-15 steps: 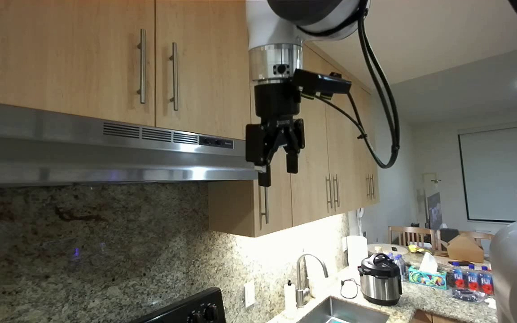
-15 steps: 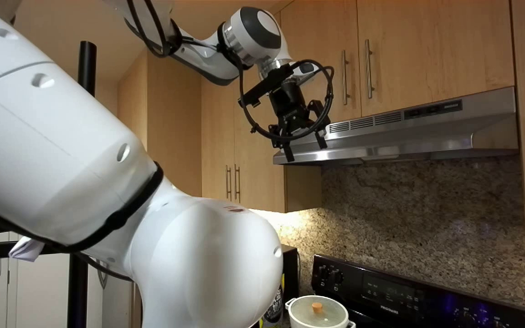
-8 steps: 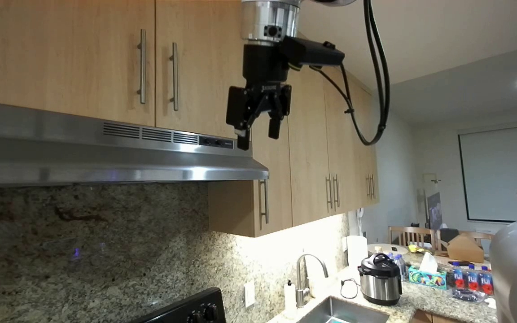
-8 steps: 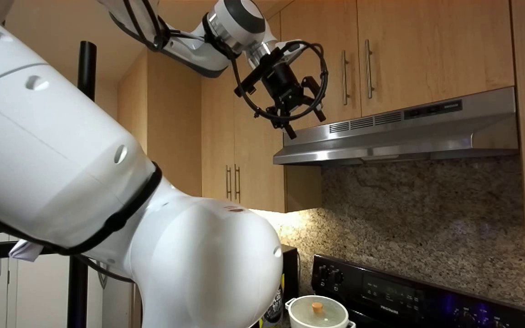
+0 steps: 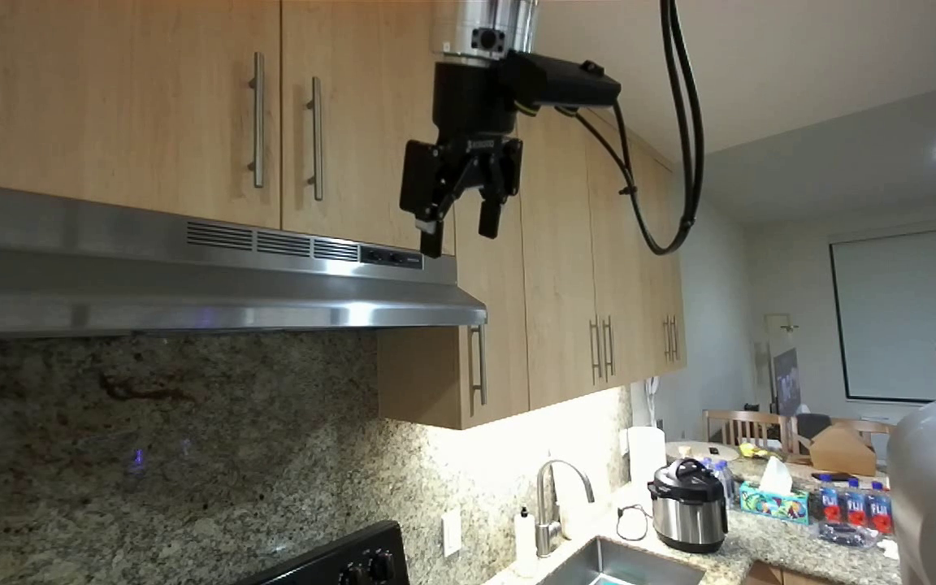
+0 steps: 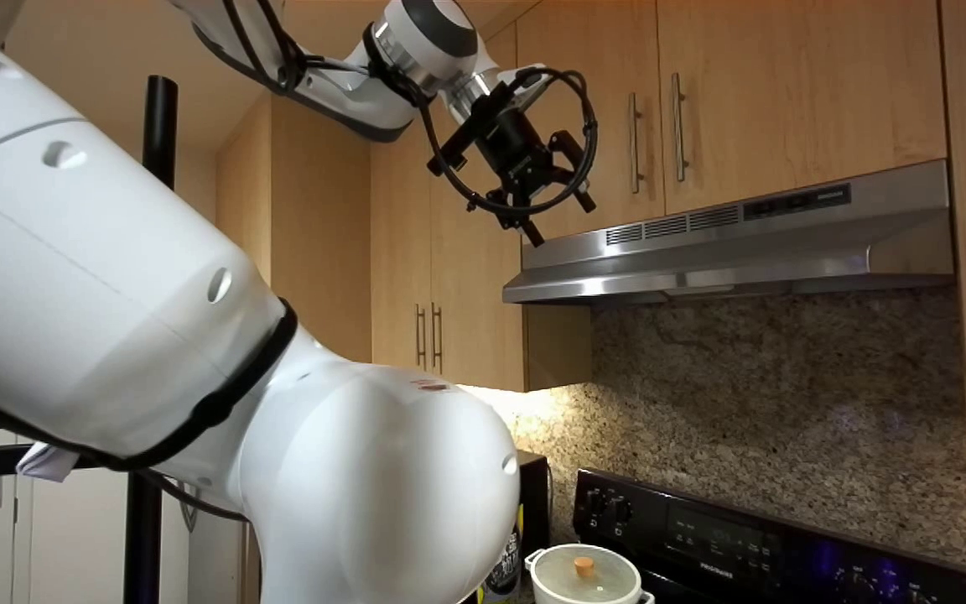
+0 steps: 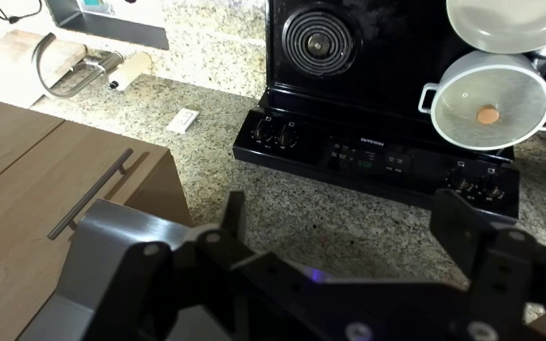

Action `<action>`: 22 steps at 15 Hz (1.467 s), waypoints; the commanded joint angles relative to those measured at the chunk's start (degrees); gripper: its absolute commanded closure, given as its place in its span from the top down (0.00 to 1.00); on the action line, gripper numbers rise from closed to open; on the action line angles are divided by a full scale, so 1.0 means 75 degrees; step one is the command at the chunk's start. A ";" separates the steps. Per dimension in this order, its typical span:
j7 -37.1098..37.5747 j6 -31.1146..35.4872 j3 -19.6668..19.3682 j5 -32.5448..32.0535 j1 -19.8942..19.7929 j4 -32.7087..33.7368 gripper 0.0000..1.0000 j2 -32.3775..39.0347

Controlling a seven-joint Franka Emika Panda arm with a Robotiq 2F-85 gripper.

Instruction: Open the top right cabinet door

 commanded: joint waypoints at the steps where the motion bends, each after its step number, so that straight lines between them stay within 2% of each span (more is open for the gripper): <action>1: 0.1065 0.1077 0.0305 -0.0239 -0.0357 -0.0133 1.00 -0.0062; 4: 0.1803 0.2236 0.0659 -0.0549 -0.0808 -0.0177 1.00 -0.0007; 9: 0.3035 0.4069 0.1401 -0.1382 -0.2083 0.0015 1.00 0.0090; 12: 0.3816 0.5074 0.1780 -0.1644 -0.2747 -0.0126 1.00 -0.0242; 13: 0.3250 0.4602 0.1565 -0.1378 -0.2419 0.0027 1.00 0.0033; 15: 0.3503 0.4842 0.1754 -0.1423 -0.2678 0.0020 1.00 -0.0064; 19: 0.3580 0.4961 0.1837 -0.1482 -0.2809 0.0033 1.00 -0.0143; 22: 0.3793 0.5294 0.1950 -0.1562 -0.3200 0.0420 1.00 0.0046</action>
